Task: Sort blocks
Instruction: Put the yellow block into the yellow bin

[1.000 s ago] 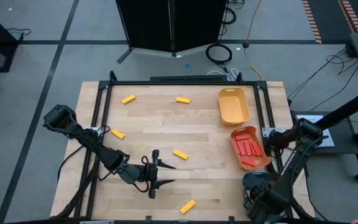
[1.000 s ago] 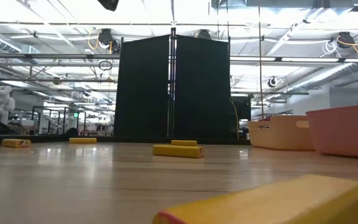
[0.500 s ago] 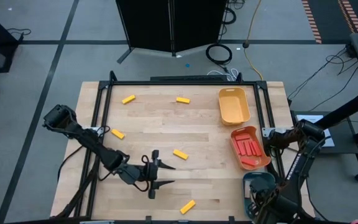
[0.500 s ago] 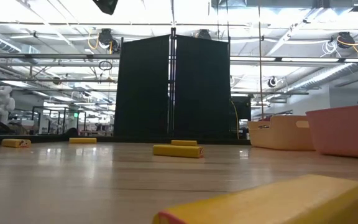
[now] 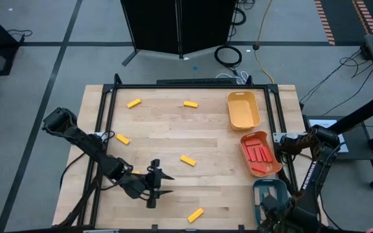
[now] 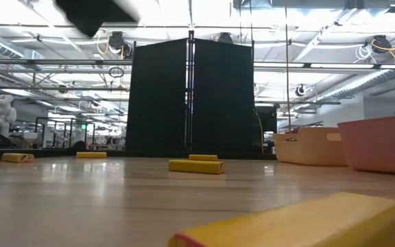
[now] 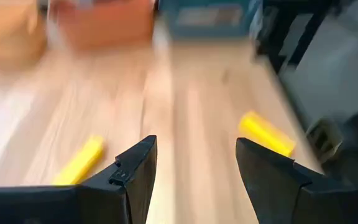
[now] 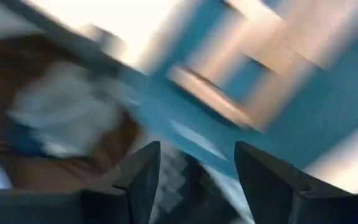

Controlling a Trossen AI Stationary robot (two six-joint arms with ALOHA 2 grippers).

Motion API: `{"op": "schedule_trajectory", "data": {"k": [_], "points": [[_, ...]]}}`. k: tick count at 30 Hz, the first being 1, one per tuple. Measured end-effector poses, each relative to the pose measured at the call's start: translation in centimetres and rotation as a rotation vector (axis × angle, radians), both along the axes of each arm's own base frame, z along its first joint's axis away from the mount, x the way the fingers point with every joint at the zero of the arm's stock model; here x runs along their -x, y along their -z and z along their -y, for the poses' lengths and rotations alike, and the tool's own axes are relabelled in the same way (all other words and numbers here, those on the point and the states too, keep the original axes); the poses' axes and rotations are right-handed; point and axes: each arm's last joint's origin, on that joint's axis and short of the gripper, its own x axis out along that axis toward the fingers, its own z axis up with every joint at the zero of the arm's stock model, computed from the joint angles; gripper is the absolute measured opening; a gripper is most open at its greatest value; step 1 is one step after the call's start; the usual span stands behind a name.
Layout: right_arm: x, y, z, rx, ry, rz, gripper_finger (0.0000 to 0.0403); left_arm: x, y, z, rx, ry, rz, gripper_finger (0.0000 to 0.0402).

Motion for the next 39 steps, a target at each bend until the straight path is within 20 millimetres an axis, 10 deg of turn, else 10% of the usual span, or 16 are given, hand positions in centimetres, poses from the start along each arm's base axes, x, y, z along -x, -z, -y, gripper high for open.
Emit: {"op": "schedule_trajectory", "data": {"k": [6, 12, 24, 39], "points": [[-0.7, -0.5, -1.4, 0.146, -0.095, 0.636, 0.0197, 0.7, 0.5, -0.1, 0.120, -0.008, -0.124, 0.0216], [-2.2, -0.3, -1.2, 0.442, -0.294, 0.920, 0.0197, 0.6, 0.5, -1.0, 0.057, -0.020, -0.257, 0.0216], [-6.0, 2.0, -1.2, 0.733, -0.376, 1.026, 0.0196, -6.4, 1.4, -10.8, -0.215, 0.179, -0.237, 0.0216], [-5.6, 2.3, -1.8, 0.716, -0.500, 1.001, 0.0197, -9.7, 8.1, -14.5, -0.204, 0.246, -0.302, 0.0216]]}}
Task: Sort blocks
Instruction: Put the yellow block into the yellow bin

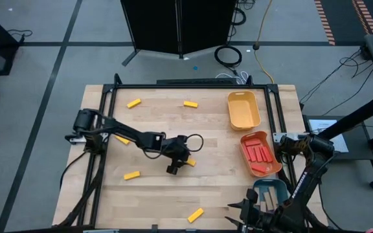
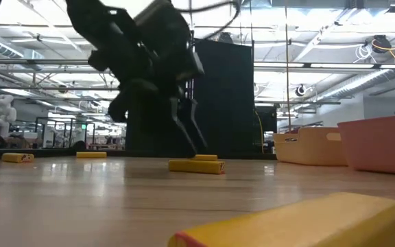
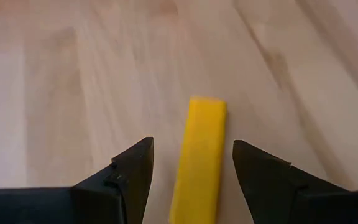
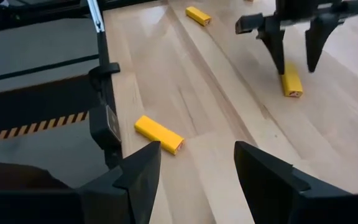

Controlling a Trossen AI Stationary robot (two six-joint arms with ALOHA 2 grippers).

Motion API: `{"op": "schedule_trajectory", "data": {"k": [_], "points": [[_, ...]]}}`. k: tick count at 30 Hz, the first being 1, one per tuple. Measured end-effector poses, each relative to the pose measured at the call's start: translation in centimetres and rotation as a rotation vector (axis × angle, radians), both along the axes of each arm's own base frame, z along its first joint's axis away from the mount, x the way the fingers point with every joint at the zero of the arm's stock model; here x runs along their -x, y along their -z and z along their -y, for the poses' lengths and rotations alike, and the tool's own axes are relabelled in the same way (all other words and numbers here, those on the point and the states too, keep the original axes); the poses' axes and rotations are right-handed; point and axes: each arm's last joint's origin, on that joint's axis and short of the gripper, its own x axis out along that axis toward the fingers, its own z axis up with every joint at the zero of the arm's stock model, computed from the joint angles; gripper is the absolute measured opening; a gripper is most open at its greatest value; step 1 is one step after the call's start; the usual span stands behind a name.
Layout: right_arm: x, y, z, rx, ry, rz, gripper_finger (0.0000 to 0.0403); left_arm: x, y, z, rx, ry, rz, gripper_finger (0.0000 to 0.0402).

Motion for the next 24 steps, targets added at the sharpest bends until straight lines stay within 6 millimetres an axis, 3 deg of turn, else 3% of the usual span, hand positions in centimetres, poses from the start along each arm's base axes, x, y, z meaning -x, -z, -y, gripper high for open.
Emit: {"op": "schedule_trajectory", "data": {"k": [8, 11, 18, 22, 24], "points": [[0.0, 0.0, 0.1, 0.026, -0.011, -0.009, 0.0197, -0.7, 2.9, -1.0, 0.071, -0.001, -0.048, 0.0214], [0.1, 0.1, 0.1, 0.027, -0.012, -0.018, 0.0196, -0.9, 3.5, -1.7, 0.130, -0.013, -0.053, 0.0192], [0.8, 0.4, 0.1, -0.085, 0.016, -0.114, 0.0196, -1.2, 3.3, -3.2, 0.180, -0.045, -0.025, 0.0089], [2.0, 0.8, 0.7, -0.118, 0.104, -0.205, 0.0196, -2.5, 2.3, -4.9, 0.161, -0.080, 0.100, 0.0081], [2.8, 1.0, 1.3, -0.132, 0.186, -0.262, 0.0196, -4.1, 0.3, -6.1, 0.148, -0.121, 0.238, 0.0081]]}}
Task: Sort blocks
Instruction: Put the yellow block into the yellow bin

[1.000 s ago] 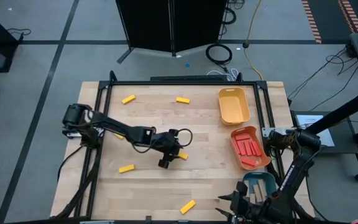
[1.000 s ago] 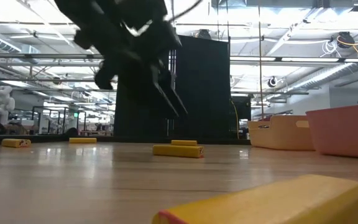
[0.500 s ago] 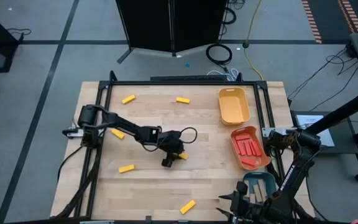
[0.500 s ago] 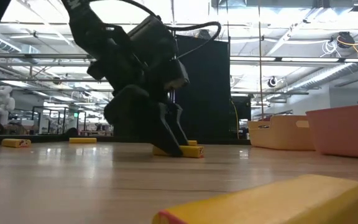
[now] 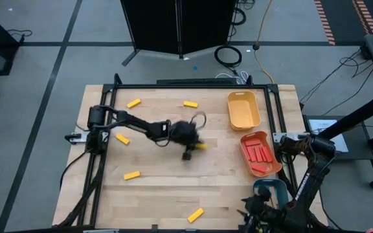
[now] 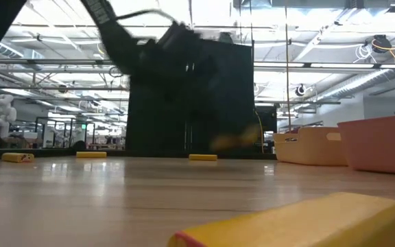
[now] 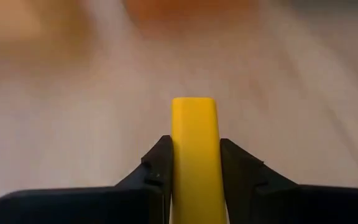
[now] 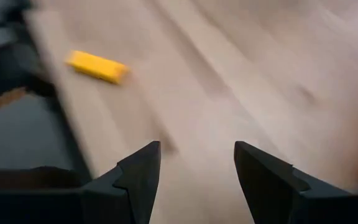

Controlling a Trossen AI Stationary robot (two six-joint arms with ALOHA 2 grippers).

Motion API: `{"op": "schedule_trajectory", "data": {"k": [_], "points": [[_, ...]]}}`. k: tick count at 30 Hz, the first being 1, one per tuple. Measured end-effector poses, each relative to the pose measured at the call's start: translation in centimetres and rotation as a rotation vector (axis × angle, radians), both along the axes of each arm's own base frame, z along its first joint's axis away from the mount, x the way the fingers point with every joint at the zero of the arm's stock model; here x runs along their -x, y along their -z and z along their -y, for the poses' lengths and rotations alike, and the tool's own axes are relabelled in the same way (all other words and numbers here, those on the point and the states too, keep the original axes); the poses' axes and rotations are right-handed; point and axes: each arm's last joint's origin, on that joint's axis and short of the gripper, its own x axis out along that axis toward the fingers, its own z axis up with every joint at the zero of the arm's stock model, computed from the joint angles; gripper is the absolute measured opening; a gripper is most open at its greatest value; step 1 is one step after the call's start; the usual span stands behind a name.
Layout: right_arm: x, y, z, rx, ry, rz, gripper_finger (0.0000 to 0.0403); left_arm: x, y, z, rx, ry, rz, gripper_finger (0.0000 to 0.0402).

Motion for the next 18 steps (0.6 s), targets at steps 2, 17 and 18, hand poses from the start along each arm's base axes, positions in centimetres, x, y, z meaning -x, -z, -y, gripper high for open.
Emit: {"op": "schedule_trajectory", "data": {"k": [2, 17, 18], "points": [[0.8, 0.1, 0.6, 0.002, 0.087, -0.061, 0.0196, -1.9, -2.6, -1.6, -0.004, -0.075, 0.144, 0.0081], [2.8, -0.1, 1.7, 0.057, 0.241, -0.126, 0.0196, -17.1, -4.4, -12.9, 0.311, -0.369, 0.417, 0.0084], [2.8, -0.1, 1.7, 0.056, 0.241, -0.126, 0.0196, -17.5, -4.0, -13.3, 0.333, -0.381, 0.427, 0.0084]]}}
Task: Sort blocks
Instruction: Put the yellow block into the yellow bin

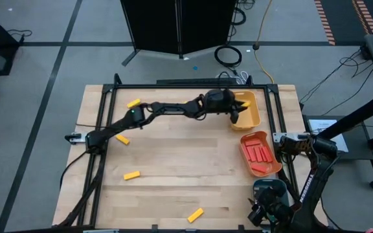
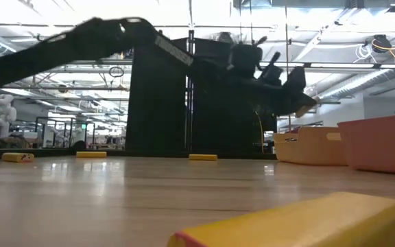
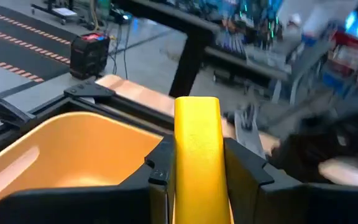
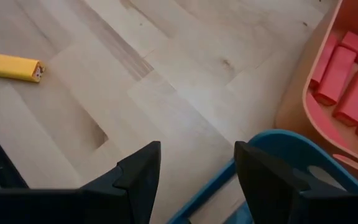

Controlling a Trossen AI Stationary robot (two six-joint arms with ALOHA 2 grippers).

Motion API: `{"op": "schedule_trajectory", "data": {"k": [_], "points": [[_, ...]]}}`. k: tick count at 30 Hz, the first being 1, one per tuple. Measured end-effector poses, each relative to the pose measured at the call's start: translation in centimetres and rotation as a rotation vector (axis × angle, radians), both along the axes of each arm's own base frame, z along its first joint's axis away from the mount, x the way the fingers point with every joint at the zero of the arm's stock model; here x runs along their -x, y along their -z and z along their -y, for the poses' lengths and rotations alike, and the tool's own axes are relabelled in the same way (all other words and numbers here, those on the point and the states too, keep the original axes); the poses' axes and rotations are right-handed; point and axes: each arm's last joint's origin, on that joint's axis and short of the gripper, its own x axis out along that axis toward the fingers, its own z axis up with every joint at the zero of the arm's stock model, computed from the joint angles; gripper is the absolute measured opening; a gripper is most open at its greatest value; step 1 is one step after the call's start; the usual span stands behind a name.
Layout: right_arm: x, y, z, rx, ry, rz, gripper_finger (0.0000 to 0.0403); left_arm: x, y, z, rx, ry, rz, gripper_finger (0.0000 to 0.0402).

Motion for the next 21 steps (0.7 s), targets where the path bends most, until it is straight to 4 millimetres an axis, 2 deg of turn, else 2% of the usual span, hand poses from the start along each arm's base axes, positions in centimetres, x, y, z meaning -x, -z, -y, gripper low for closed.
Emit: {"op": "schedule_trajectory", "data": {"k": [5, 7, 10, 17, 21], "points": [[0.0, 0.0, 0.0, 0.003, -0.014, -0.005, 0.0196, -0.7, 2.5, -1.5, 0.109, -0.034, -0.002, 0.0085], [0.0, 0.0, -0.1, 0.000, -0.015, -0.005, 0.0196, -0.6, 2.8, -1.6, 0.112, -0.038, -0.013, 0.0086], [0.0, 0.0, -0.1, 0.001, -0.026, -0.008, 0.0196, -0.7, 2.4, -1.4, 0.107, -0.031, -0.013, 0.0098], [0.0, 0.0, -0.1, 0.009, -0.040, -0.015, 0.0196, -0.6, 2.5, -1.3, 0.126, 0.004, -0.058, 0.0172], [0.0, 0.0, -0.1, 0.007, -0.039, -0.014, 0.0196, -0.1, 0.9, -1.3, 0.120, 0.079, -0.097, 0.0184]]}}
